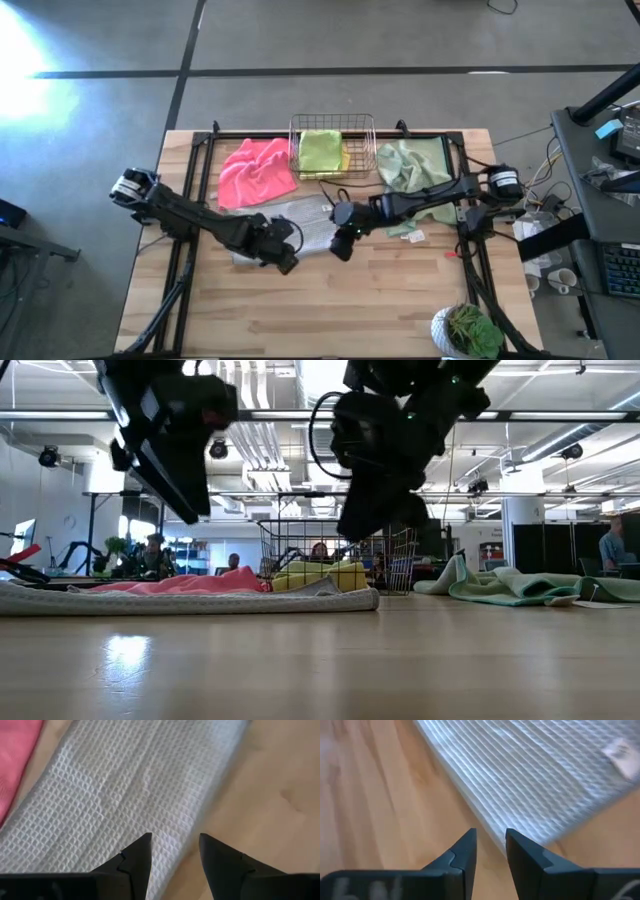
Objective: Fold microfiber towels
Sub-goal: Fold the gray towel
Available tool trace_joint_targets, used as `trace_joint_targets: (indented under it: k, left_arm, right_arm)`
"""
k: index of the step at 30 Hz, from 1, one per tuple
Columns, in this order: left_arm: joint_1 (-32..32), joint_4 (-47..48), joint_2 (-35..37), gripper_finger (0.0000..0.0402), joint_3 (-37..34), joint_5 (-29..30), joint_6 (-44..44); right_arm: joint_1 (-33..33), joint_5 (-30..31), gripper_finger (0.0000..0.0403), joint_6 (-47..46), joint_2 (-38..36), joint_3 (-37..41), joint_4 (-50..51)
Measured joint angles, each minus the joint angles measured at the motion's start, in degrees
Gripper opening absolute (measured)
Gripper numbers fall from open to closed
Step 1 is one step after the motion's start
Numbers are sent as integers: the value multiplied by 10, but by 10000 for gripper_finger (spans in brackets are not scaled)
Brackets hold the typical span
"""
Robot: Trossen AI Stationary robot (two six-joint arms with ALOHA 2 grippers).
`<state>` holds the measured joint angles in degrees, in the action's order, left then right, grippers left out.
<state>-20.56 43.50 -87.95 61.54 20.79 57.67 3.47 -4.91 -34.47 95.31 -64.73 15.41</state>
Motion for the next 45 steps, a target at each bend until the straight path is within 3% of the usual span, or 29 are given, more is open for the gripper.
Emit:
trace_joint_targets:
  k: [4, 7, 16, 29, 37, 41, 45]
  left_arm:
    - [-37, 16, 32, 148, -6, 20, 3]
    - [-60, 20, 63, 148, -27, 37, 17]
    - [-95, 15, 152, 148, -122, 39, 66]
    - [-95, -2, 201, 148, -169, 40, 55]
    - [-95, -1, 197, 148, -168, 39, 47]
    - [-95, -1, 199, 148, -165, 37, 47]
    - [-95, 0, 206, 148, -165, 36, 45]
  right_arm:
    - [4, 10, 78, -26, 27, -1, -57]
    - [5, 39, 62, -35, 53, -16, -55]
    - [5, 50, 33, -93, 118, -50, -40]
    - [23, 59, 27, -153, 116, -57, 162]
    - [48, 168, 27, -213, 91, -52, 319]
    - [70, 170, 27, -195, 59, -52, 262]
    - [104, 170, 27, -189, 45, -53, 107]
